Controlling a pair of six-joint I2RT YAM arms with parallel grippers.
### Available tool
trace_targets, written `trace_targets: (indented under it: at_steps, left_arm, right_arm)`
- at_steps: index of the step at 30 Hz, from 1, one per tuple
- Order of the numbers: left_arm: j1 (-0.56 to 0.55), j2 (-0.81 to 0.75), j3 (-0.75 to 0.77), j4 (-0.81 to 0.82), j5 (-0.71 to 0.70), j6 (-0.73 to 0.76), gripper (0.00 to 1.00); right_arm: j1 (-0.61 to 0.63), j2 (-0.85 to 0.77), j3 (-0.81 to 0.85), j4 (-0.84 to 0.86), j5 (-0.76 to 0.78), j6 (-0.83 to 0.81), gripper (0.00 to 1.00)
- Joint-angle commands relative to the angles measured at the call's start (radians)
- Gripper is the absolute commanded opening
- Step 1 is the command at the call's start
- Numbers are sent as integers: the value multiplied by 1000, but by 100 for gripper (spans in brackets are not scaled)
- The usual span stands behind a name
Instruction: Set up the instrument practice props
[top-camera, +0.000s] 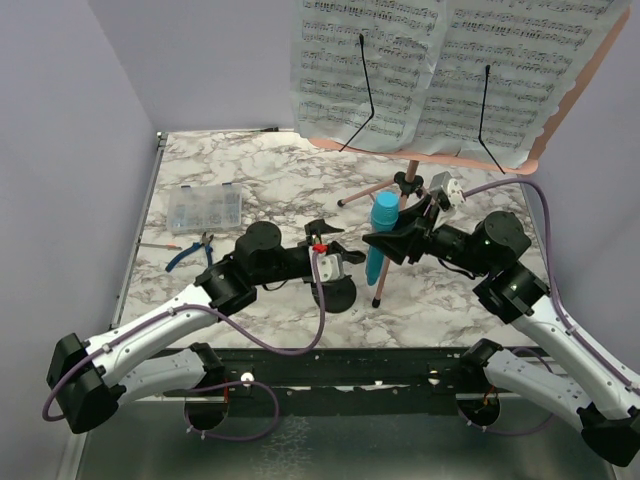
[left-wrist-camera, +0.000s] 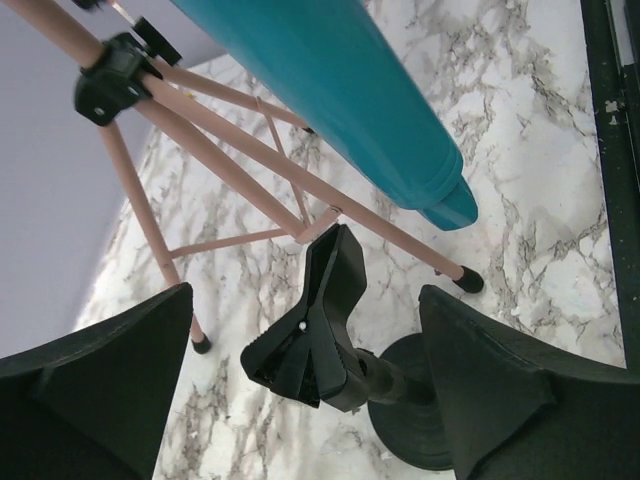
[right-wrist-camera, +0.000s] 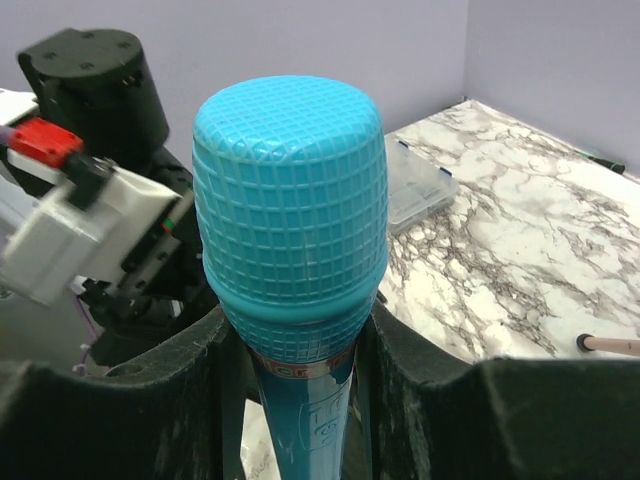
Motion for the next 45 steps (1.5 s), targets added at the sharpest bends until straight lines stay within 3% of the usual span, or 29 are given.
trace_targets:
  at_steps: [1, 8, 13, 18, 31, 45]
  left_arm:
    - [-2, -71, 20, -63, -6, 52, 97]
    - [6, -55, 75, -221, 25, 101, 96]
    - [17, -11, 105, -243, 74, 112, 95]
    - [50, 49, 158, -259, 128, 109, 91]
    - [151, 158, 239, -339, 312, 146, 86]
    - [158, 204, 246, -362, 289, 200, 78]
  right_arm:
    - [6, -20, -26, 50, 18, -34, 1]
    - [7, -131, -166, 183, 189, -79, 1]
    - [6, -218, -298, 320, 265, -100, 0]
    - [6, -249, -389, 426, 220, -117, 0]
    - [6, -201, -429, 540, 144, -167, 0]
    - [6, -133, -439, 602, 120, -175, 1]
